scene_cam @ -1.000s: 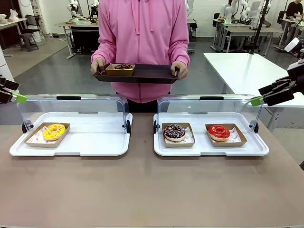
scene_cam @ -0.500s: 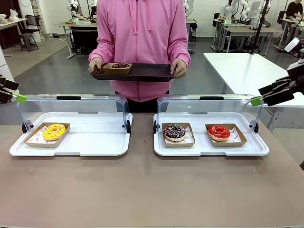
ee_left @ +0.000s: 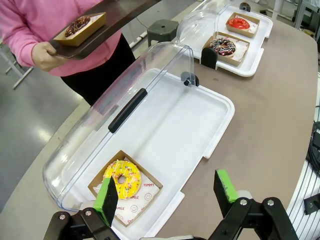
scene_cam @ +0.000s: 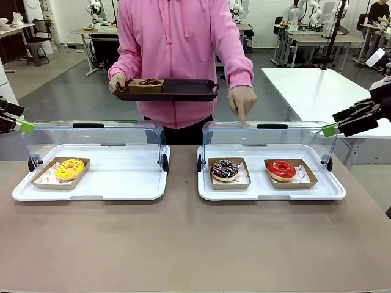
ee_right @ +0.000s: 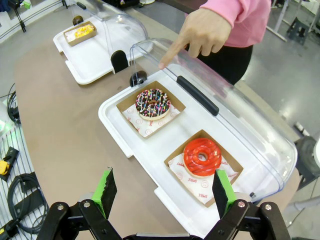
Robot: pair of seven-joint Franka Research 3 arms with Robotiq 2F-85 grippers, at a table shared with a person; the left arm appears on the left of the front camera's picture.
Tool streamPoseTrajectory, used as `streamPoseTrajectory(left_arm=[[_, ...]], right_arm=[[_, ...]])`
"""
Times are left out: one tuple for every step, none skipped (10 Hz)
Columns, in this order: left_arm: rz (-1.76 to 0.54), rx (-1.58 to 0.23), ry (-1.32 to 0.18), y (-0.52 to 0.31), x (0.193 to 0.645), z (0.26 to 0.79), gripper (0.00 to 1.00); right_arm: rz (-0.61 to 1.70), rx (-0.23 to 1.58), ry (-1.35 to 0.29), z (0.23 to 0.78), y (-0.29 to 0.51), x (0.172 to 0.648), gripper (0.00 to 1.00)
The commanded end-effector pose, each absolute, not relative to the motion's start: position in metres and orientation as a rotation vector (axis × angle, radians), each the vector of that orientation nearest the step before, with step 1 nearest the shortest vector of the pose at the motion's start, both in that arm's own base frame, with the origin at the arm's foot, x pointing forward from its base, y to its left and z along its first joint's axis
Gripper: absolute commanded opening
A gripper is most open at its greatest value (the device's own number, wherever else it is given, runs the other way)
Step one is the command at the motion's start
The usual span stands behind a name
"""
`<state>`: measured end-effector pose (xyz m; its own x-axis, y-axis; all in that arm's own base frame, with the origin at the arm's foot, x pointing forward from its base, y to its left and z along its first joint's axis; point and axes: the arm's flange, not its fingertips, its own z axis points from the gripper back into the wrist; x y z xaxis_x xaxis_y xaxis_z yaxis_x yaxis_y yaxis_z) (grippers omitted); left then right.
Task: Provide the desired donut to the person.
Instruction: Pick up and lift the Paper togo box containing the Donut pointed at by the person.
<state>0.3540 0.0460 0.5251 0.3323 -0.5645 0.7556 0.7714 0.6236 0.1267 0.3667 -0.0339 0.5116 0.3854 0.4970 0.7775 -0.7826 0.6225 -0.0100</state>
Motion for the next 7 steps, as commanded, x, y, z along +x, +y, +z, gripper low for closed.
streamPoseTrajectory(left_arm=[[-0.878, -0.277, -0.868, 0.0454, 0.3542, 0.5258, 1.00], [-0.878, -0.277, -0.868, 0.0454, 0.3542, 0.5258, 1.00], [-0.878, -0.277, -0.868, 0.0454, 0.3542, 0.5258, 1.00], [-0.878, -0.277, -0.868, 0.0454, 0.3542, 0.5258, 1.00], [-0.878, -0.277, -0.868, 0.0454, 0.3542, 0.5258, 1.00], [-0.878, -0.277, -0.868, 0.0454, 0.3542, 0.5258, 1.00], [-0.878, -0.277, -0.868, 0.0454, 0.3542, 0.5258, 1.00]], right_arm=[[0.854, 0.396, -0.830, 0.5096, -0.0343, 0.3667, 1.00], [0.854, 0.396, -0.830, 0.5096, -0.0343, 0.3667, 1.00], [0.854, 0.396, -0.830, 0.5096, -0.0343, 0.3667, 1.00], [0.854, 0.396, -0.830, 0.5096, -0.0343, 0.3667, 1.00], [0.854, 0.396, -0.830, 0.5096, -0.0343, 0.3667, 1.00], [0.854, 0.396, -0.830, 0.5096, -0.0343, 0.3667, 1.00], [0.854, 0.396, -0.830, 0.5096, -0.0343, 0.3667, 1.00]])
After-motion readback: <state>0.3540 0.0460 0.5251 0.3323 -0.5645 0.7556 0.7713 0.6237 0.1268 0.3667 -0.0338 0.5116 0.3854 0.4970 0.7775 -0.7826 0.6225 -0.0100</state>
